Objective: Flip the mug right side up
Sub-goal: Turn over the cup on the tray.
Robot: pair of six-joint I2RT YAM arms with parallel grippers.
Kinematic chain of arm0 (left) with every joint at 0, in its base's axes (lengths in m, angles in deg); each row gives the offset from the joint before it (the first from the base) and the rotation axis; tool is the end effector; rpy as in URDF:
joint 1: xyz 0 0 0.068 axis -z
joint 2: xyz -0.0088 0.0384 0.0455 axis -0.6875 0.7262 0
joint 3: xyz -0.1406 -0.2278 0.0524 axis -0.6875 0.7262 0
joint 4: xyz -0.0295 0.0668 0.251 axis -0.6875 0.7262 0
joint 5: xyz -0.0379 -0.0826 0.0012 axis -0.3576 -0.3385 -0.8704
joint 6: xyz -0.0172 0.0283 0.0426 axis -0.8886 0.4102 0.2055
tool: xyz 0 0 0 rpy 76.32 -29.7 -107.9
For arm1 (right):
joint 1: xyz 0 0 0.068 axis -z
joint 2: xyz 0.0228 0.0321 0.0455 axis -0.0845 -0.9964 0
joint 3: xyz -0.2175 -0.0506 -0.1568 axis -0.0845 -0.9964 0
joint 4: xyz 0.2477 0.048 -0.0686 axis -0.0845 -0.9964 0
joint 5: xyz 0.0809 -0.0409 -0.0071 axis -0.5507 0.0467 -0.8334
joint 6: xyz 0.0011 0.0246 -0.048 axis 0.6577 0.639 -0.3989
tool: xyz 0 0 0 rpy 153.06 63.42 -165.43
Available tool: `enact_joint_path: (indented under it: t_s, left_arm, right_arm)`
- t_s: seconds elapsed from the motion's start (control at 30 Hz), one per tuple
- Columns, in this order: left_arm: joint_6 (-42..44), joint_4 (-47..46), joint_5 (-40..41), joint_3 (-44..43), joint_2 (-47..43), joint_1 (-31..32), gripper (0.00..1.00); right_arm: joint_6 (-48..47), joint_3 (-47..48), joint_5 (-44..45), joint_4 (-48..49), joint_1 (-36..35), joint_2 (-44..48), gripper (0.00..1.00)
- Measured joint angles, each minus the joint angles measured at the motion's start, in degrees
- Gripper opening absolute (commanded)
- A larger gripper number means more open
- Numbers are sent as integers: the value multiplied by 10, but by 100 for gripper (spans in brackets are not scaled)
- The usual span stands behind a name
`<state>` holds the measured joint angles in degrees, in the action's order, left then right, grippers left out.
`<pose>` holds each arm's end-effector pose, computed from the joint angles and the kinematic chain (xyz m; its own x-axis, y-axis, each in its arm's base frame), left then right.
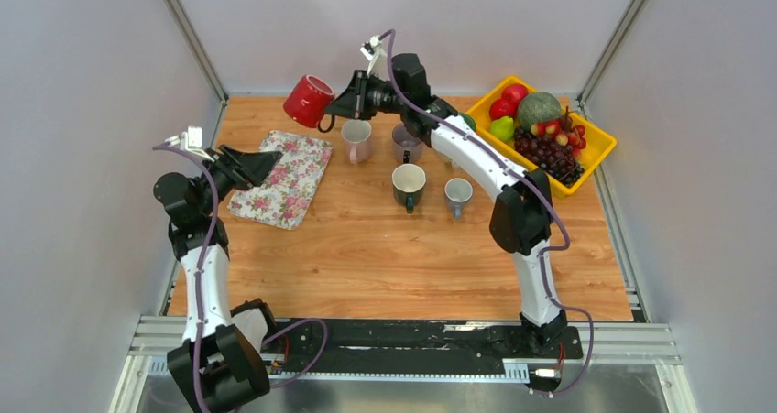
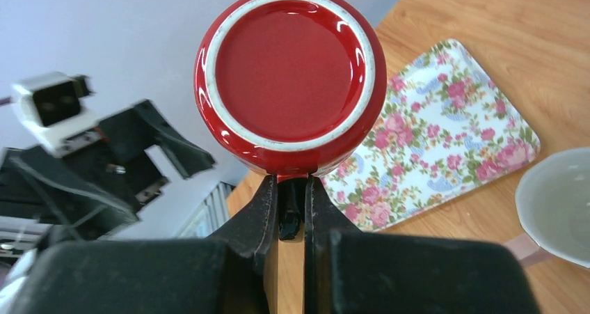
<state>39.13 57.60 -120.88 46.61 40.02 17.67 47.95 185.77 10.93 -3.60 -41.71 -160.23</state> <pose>0.1939 0.0610 0.3205 -0.2976 -0.6080 -0.7361 0.4044 0.6181 -0.6741 0.4023 0.3257 0.3548 -0.6772 0.1100 -0.7275 -0.6564 0.3563 0.6649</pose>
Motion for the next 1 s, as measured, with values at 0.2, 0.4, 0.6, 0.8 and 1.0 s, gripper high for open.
enact_joint_path:
  t_s: [0.2,0.4,0.6,0.8,1.0]
  left_arm:
    - [-76,-123,-14,8,56,66,92]
    - [-137,-242,-22,3,133,167,90]
    - [-247,-428,-23,-31,228,214,87]
    - [-309,-541,8,-40,259,242,86]
    - [-331,-574,40,-37,262,278,84]
  right_arm:
    - [59,-31,-37,55,30,56,0]
    - [139,-109,-81,146,53,110,0]
    - [213,-190,-128,252,55,139,0]
    - [221,-238,-140,294,54,159,0]
    - [221,-264,-138,337,55,163,0]
